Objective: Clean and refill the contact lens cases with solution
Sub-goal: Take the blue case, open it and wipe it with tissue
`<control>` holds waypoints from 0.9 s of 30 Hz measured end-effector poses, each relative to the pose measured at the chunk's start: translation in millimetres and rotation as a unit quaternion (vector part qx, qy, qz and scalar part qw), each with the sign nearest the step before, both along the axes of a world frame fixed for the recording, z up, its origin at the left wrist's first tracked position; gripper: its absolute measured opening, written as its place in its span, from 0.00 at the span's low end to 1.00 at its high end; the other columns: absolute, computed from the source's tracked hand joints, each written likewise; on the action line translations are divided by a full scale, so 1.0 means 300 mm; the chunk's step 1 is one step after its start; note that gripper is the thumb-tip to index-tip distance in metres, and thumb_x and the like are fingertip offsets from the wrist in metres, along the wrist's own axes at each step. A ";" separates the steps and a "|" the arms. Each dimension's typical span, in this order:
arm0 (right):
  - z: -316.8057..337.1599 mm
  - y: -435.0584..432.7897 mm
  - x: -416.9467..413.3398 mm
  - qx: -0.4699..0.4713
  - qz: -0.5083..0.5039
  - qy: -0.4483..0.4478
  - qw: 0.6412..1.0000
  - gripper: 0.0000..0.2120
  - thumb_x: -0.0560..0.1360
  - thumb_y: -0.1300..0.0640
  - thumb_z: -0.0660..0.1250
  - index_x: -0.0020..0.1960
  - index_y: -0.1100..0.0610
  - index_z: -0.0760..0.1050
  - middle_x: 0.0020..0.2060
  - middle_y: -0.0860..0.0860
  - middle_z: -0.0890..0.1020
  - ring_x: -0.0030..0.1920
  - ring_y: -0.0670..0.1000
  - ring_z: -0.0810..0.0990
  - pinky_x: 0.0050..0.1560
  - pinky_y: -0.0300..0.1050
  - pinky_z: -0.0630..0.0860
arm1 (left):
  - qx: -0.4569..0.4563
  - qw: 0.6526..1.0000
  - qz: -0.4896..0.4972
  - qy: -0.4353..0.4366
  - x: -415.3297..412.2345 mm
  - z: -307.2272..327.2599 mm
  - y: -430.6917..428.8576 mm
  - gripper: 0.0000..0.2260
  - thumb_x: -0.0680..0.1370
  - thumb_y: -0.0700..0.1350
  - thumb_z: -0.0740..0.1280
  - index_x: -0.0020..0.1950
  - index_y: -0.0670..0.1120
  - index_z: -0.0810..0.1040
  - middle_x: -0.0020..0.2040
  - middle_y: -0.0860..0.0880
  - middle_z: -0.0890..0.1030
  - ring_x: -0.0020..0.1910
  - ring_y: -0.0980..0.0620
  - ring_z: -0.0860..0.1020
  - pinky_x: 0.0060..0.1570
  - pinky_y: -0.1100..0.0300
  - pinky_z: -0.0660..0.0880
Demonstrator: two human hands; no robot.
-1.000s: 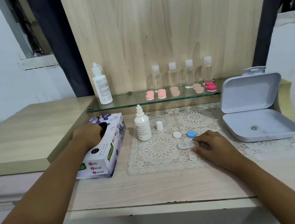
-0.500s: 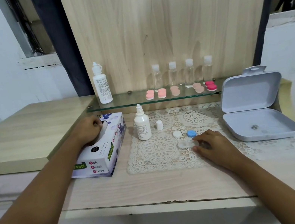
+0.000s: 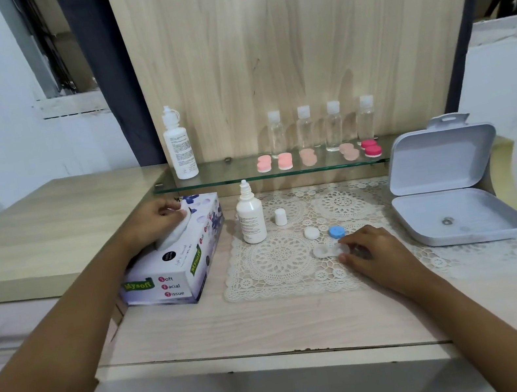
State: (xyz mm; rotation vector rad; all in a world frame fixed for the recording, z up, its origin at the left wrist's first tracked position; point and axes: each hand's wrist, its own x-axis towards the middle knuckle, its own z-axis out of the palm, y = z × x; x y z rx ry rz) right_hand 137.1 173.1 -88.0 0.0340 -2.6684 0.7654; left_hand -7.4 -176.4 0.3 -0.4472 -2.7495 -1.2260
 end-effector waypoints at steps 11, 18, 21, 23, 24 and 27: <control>0.000 0.001 0.001 0.004 -0.003 -0.004 1.000 0.13 0.73 0.51 0.68 0.57 0.53 0.78 0.44 0.47 0.74 0.50 0.49 0.71 0.47 0.40 0.63 | 0.141 0.988 0.057 0.025 0.045 0.037 0.029 0.07 0.78 0.46 0.65 0.49 0.42 0.74 0.39 0.48 0.76 0.34 0.53 0.73 0.30 0.64 0.70; -0.002 0.002 0.002 0.000 -0.001 -0.004 1.000 0.13 0.73 0.51 0.68 0.56 0.53 0.78 0.45 0.49 0.76 0.51 0.50 0.72 0.48 0.40 0.64 | 0.187 0.972 0.051 0.129 0.071 0.080 0.071 0.07 0.80 0.47 0.61 0.50 0.43 0.70 0.39 0.48 0.77 0.31 0.58 0.78 0.32 0.63 0.76; -0.002 0.002 0.002 0.002 -0.001 -0.006 1.000 0.13 0.73 0.51 0.68 0.57 0.53 0.78 0.46 0.48 0.75 0.52 0.50 0.72 0.49 0.40 0.64 | 0.150 0.969 0.061 0.186 0.074 0.105 0.081 0.09 0.80 0.48 0.61 0.50 0.42 0.70 0.40 0.46 0.77 0.37 0.51 0.78 0.42 0.53 0.76; 0.000 0.000 0.002 0.001 -0.001 -0.007 1.000 0.13 0.73 0.51 0.68 0.57 0.53 0.78 0.46 0.48 0.75 0.52 0.51 0.72 0.49 0.40 0.64 | 0.140 0.964 0.063 0.218 0.082 0.122 0.095 0.09 0.80 0.48 0.60 0.50 0.43 0.71 0.39 0.49 0.76 0.35 0.60 0.76 0.37 0.63 0.76; 0.000 0.000 0.002 0.001 -0.001 -0.008 1.000 0.14 0.73 0.51 0.68 0.57 0.53 0.78 0.46 0.48 0.76 0.52 0.51 0.72 0.49 0.41 0.65 | 0.139 0.961 0.059 0.232 0.087 0.127 0.104 0.08 0.81 0.49 0.59 0.50 0.44 0.70 0.39 0.51 0.75 0.36 0.61 0.76 0.37 0.64 0.75; 0.000 -0.002 0.002 -0.001 -0.002 -0.007 1.000 0.14 0.73 0.51 0.68 0.57 0.53 0.78 0.48 0.50 0.77 0.52 0.51 0.72 0.51 0.41 0.66 | 0.124 0.955 0.048 0.263 0.113 0.148 0.129 0.08 0.81 0.52 0.58 0.50 0.48 0.70 0.43 0.51 0.76 0.41 0.50 0.76 0.42 0.54 0.74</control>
